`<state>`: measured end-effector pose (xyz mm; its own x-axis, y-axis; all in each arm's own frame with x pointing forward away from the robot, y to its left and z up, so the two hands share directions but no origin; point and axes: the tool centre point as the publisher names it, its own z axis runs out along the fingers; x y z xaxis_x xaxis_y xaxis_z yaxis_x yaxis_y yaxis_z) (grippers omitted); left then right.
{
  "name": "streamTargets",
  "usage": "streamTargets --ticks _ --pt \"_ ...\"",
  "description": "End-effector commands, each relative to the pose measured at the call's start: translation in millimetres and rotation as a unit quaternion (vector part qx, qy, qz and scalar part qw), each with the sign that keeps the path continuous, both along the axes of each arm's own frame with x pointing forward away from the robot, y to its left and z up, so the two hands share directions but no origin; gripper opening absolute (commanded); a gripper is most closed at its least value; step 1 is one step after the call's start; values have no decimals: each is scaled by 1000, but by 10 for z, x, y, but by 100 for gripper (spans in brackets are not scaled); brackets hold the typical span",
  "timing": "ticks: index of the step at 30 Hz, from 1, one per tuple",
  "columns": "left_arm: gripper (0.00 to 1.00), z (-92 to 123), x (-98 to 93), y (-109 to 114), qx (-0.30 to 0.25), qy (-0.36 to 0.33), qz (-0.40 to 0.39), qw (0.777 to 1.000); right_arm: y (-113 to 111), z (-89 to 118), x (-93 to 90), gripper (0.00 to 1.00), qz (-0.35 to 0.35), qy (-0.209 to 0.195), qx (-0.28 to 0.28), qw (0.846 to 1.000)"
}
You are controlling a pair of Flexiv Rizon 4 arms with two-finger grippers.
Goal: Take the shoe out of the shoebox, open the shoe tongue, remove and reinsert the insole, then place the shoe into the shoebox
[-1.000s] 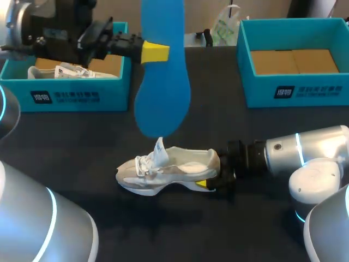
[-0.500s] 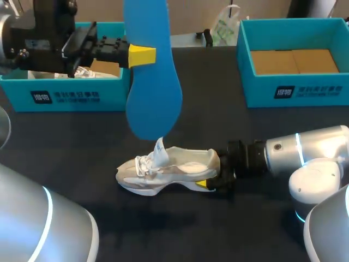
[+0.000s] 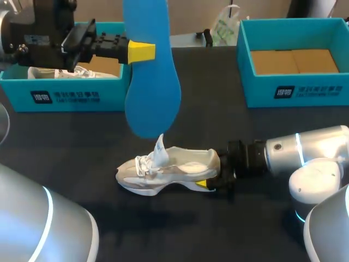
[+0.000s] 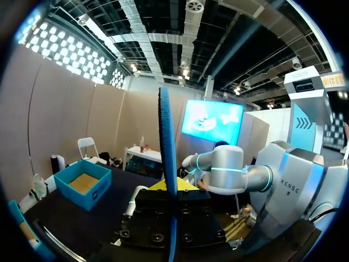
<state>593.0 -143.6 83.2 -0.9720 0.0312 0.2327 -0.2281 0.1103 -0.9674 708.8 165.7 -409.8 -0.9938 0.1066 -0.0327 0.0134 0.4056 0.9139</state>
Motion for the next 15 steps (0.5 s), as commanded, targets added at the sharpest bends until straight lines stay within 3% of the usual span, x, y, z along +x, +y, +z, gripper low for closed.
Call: streamTargets --ticks 1,15 --pt "0 9 29 -26 1 0 -2 1000 -32 41 15 100 0 0 -4 1000" --pt "0 9 29 -26 1 0 -2 1000 -224 158 -45 100 -14 22 -92 995"
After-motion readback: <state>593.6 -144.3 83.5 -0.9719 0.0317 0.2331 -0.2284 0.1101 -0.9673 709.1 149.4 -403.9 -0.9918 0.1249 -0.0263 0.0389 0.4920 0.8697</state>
